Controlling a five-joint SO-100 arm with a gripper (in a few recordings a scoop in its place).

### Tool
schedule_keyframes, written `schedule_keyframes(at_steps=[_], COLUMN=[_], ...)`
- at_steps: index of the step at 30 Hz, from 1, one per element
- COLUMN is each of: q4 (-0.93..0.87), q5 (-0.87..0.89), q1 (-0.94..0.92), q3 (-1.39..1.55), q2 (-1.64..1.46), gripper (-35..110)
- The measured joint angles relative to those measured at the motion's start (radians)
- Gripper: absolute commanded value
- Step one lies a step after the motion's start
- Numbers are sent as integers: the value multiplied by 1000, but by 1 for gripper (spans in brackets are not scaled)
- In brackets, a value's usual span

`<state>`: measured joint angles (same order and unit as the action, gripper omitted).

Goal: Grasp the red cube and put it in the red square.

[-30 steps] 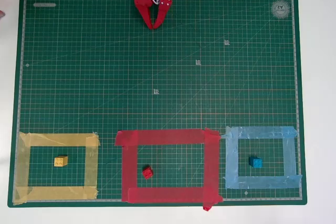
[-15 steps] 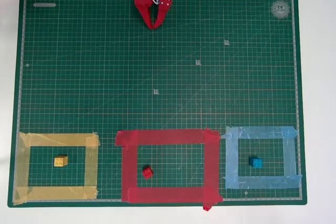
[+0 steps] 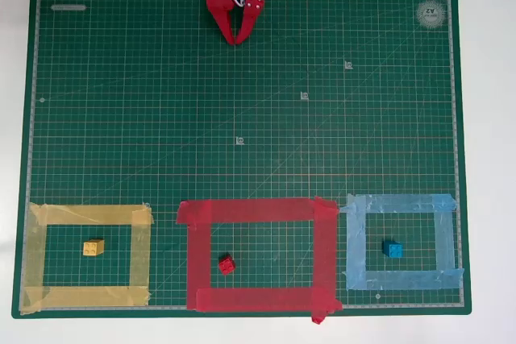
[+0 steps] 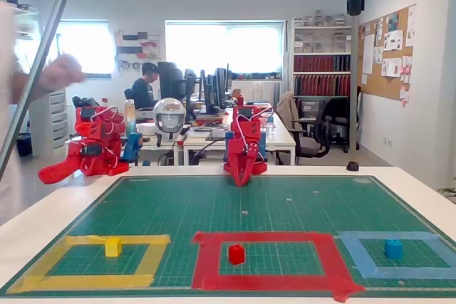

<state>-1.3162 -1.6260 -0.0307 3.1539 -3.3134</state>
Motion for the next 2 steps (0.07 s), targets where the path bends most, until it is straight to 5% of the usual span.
schedule_keyframes(at_steps=[2], q4=[0], q5=[0], q1=[0], q3=[0], q2=[0], gripper=[-1])
